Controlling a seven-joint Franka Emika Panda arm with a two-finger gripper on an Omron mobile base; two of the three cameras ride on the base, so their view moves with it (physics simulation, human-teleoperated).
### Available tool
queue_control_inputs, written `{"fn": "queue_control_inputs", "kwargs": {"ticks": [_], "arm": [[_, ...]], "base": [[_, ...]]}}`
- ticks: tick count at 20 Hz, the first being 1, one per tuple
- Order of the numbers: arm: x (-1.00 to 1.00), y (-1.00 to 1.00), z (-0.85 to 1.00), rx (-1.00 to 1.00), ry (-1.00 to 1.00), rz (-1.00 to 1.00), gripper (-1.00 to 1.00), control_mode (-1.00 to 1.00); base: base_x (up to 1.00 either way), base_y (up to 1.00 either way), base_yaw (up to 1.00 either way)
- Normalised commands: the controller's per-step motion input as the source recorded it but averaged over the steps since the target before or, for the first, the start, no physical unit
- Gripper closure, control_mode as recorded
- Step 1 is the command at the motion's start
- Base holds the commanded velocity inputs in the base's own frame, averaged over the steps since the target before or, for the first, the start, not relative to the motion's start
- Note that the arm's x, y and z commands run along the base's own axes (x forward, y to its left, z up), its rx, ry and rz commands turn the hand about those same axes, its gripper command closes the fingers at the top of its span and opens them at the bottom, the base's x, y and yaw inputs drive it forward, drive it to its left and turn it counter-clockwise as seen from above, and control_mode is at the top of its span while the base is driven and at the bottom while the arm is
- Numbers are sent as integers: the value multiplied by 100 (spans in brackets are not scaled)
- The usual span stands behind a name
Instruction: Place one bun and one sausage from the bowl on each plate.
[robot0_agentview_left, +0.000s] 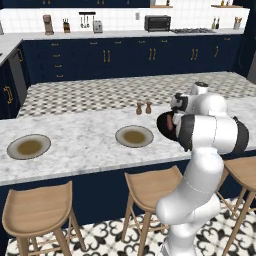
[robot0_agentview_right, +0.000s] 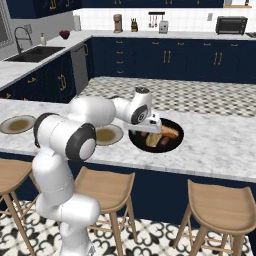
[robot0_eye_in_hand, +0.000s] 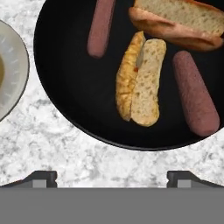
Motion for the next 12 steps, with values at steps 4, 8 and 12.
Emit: {"fn": "queue_control_inputs", "kwargs": {"ticks": [4, 8, 12], "arm": [[53, -11, -31, -1, 5, 0, -100, -100], [43, -4, -21, -1, 1, 0, -100, -100], [24, -11, -27, 0, 0, 0, -100, -100]], "base": [[0, 0, 0], [0, 0, 0], [0, 0, 0]]}}
